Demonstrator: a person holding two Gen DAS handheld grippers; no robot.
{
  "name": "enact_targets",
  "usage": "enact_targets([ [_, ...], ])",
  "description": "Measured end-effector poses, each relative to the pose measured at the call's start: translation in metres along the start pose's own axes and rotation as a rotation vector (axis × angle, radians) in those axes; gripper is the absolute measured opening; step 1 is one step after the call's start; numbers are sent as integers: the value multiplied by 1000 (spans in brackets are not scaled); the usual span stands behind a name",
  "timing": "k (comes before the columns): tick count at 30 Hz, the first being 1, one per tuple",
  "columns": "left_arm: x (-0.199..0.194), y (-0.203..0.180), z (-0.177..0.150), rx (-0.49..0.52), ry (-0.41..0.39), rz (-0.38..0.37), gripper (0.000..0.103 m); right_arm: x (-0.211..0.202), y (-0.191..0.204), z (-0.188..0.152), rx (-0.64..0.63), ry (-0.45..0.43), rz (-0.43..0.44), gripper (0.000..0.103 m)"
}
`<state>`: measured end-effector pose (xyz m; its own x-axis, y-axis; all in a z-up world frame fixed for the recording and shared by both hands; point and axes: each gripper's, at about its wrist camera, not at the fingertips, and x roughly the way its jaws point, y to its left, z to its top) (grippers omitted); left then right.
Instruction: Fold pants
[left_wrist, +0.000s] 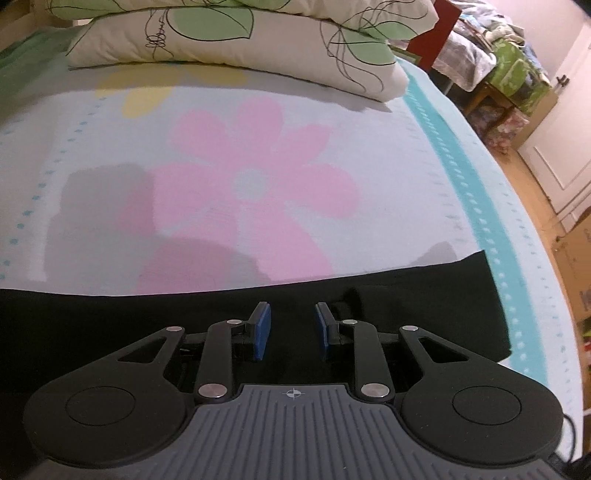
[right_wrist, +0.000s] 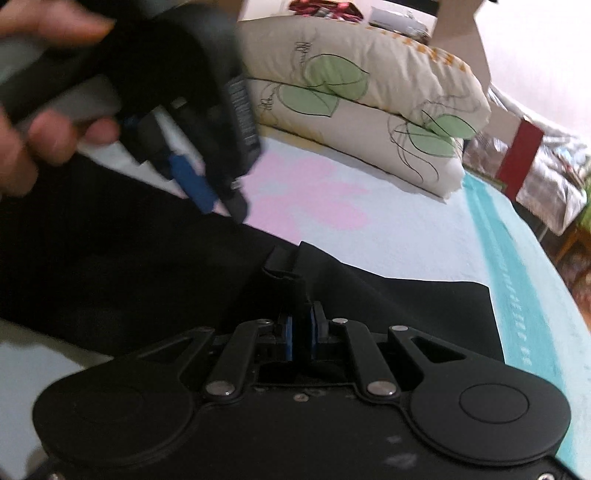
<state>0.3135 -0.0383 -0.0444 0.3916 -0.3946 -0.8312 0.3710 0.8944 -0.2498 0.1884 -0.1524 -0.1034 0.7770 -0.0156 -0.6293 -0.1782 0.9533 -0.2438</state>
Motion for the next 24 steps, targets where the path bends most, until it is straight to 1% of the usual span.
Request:
enact_targets([
  [1,0,-2,1,8,-1,-1,26,0,3,-1,-15,4,-4,16],
  [3,-1,-8,3,24,-6,0,26,7,3,2,-37,31,14,27],
  [5,-3,-14,6,33,-14,-2,26,0,7,2,-74,18,26,31],
  [7,-2,-23,11,36,-21,-7,26,-10,8,4,-90,8,61,34],
  [9,1,-35,15,52,-23,-17,26,-14,4,4,-75,0,97,35],
  [12,8,-58,18,96,-23,-25,26,-23,-9,5,-9,-10,149,35],
  [14,16,-73,16,133,-5,-39,26,-27,-18,5,41,-17,169,33],
  [16,22,-85,11,165,15,-43,26,-24,-25,5,73,-18,167,32],
  [20,32,-94,0,216,50,-36,26,-21,-31,4,80,-22,166,32],
  [23,51,-92,-4,256,131,-10,26,-17,-25,2,49,-16,168,32],
  [24,55,-90,-4,259,140,-9,25,-16,-23,1,31,-16,160,32],
])
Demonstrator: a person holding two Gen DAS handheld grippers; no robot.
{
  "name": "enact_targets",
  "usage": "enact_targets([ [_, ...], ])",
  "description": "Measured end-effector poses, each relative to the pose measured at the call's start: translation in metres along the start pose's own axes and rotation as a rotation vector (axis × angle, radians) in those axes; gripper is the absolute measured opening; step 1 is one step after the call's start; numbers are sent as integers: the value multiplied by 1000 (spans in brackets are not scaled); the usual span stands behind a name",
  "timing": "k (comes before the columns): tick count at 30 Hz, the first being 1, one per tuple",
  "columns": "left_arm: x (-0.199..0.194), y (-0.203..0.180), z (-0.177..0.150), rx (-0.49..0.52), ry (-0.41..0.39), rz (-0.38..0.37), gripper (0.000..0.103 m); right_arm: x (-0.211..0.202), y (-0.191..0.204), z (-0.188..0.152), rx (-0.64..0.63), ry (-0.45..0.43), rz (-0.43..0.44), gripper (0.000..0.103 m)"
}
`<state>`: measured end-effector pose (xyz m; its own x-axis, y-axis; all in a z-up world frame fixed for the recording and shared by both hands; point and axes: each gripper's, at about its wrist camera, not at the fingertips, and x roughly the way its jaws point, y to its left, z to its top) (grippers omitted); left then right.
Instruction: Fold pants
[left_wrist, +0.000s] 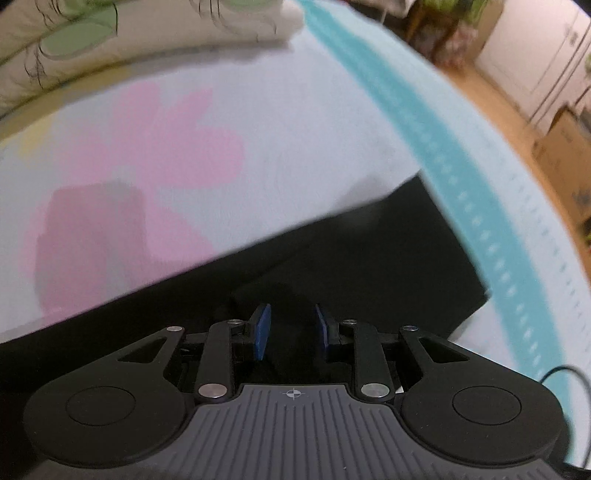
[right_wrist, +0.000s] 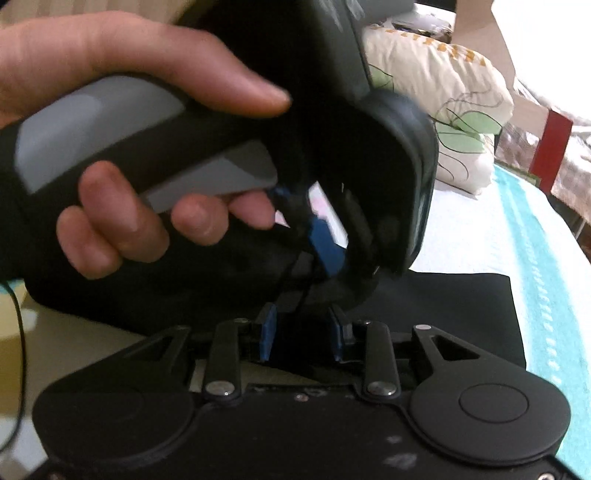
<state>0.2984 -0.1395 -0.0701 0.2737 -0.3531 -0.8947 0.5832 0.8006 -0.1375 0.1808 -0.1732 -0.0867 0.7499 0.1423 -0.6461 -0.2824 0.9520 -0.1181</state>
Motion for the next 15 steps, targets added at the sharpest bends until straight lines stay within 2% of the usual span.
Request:
enact_targets([
  [4,3,7,3,-2,-3,-29,25,-6,11,-2,-27,-7,-16,32],
  [10,2,23,2,-89,-20,-79,16,-34,4,4,-28,-48,15,32],
  [13,-9,25,-1,-107,-45,-82,16,-47,-17,5,42,-44,1,32],
  [15,-24,25,-6,-100,-92,-63,16,-54,-39,5,131,-46,-14,32],
])
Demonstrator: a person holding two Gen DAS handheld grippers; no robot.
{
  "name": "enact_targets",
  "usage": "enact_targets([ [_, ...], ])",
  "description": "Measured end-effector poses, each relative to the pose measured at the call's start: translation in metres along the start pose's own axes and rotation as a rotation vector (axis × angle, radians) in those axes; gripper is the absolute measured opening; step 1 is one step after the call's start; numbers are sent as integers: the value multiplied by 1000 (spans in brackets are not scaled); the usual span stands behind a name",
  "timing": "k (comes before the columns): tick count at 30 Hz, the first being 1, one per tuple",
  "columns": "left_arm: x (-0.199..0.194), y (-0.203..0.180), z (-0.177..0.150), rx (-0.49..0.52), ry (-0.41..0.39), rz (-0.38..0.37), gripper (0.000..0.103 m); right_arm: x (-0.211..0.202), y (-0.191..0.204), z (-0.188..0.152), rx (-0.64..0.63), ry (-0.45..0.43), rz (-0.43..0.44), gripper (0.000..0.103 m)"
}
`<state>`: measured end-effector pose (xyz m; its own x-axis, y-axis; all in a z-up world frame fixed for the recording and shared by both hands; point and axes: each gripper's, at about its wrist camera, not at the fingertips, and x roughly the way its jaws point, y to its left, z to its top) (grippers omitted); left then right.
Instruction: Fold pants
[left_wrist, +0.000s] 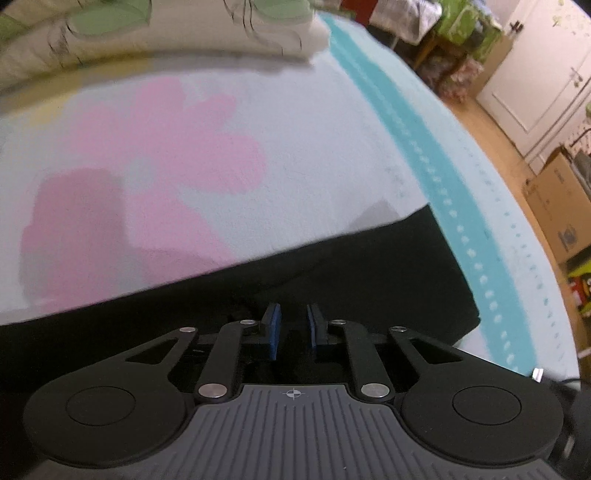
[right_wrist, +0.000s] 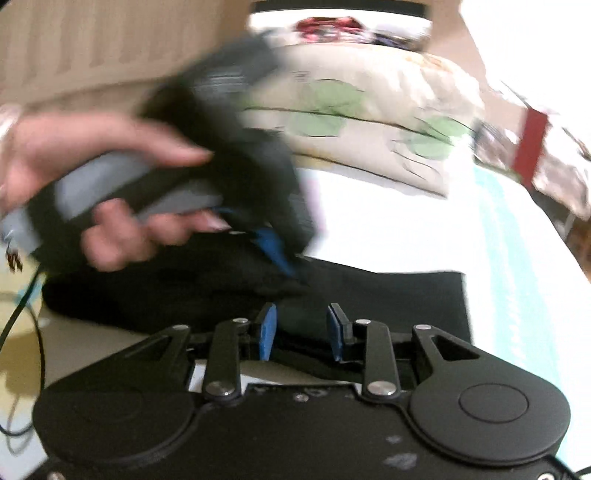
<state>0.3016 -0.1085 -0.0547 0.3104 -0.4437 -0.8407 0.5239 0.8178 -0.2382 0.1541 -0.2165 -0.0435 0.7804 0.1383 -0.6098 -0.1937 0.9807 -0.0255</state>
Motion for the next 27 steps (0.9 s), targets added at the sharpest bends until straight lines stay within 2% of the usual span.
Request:
enact_targets([
  [3,-17,-8,-12,25,-46,22,17,-3,-29,5,105,-15,-60,32],
  [7,-17,-16,-31,47,-31,26,17,18,-68,15,235,11,-159,31],
  [8,-15,-19,-34,56,-27,26,17,27,-78,17,269,27,-170,24],
  [9,-14,-20,-37,66,-22,33,17,35,-85,19,302,37,-176,10],
  [10,-14,-22,-39,76,-22,49,17,43,-94,21,343,44,-184,6],
  [14,-15,-20,-43,82,-38,67,17,58,-115,25,469,4,-240,6],
  [16,-11,-17,-43,75,-22,65,17,69,-119,25,461,23,-232,6],
  [19,2,-12,-44,50,21,92,17,91,-116,9,433,144,-251,4],
  [21,5,-6,-46,25,19,73,17,96,-115,2,441,114,-267,4],
  [23,3,-3,-47,20,16,63,17,96,-115,4,445,120,-273,4],
  [27,-11,4,-49,3,-9,69,17,72,-102,18,398,64,-283,6],
])
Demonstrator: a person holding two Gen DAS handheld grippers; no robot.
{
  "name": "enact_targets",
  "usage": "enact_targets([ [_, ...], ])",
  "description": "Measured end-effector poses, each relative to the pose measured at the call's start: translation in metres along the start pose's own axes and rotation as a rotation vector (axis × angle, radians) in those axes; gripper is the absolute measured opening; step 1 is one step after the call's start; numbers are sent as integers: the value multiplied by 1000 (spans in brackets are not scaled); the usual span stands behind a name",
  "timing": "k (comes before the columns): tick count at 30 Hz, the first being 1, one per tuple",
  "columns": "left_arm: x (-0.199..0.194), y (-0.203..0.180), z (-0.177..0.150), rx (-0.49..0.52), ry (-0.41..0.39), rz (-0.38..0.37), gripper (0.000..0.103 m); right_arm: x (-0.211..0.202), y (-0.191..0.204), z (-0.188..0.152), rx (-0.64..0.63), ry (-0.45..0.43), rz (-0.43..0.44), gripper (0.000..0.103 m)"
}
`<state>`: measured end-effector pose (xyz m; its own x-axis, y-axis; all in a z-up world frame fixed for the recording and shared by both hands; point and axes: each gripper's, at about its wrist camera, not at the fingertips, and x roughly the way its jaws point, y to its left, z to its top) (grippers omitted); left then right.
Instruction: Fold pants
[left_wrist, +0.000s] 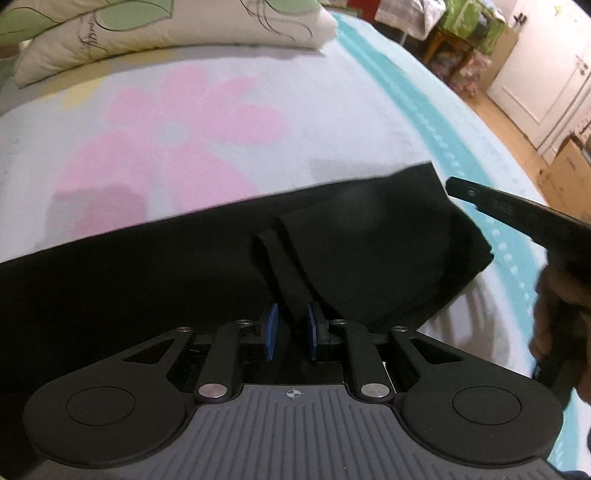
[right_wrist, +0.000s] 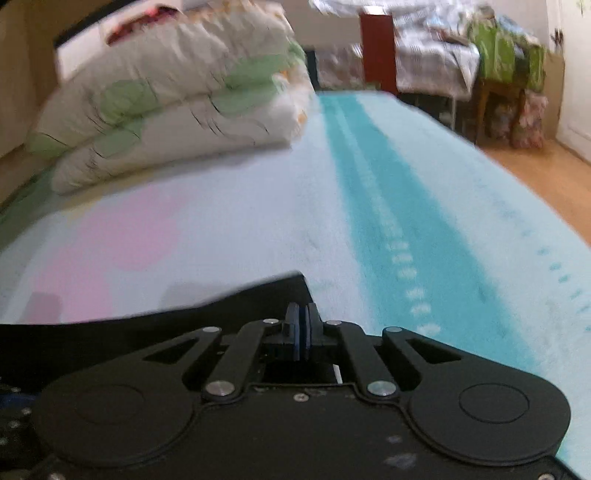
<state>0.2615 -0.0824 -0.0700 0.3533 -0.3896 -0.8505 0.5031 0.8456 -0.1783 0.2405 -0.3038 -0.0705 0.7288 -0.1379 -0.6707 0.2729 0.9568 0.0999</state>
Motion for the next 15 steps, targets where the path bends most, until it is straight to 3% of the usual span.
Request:
enact_targets([
  [4,-22,18,-5,-46,-28,26,17,-31,29,-5,-65,-36,102,6],
  [9,-53,54,-21,-99,-49,103,17,-46,77,-26,-138,-7,217,7],
  [15,-96,105,-47,-182,-62,199,27,-36,120,-48,-218,77,222,8],
])
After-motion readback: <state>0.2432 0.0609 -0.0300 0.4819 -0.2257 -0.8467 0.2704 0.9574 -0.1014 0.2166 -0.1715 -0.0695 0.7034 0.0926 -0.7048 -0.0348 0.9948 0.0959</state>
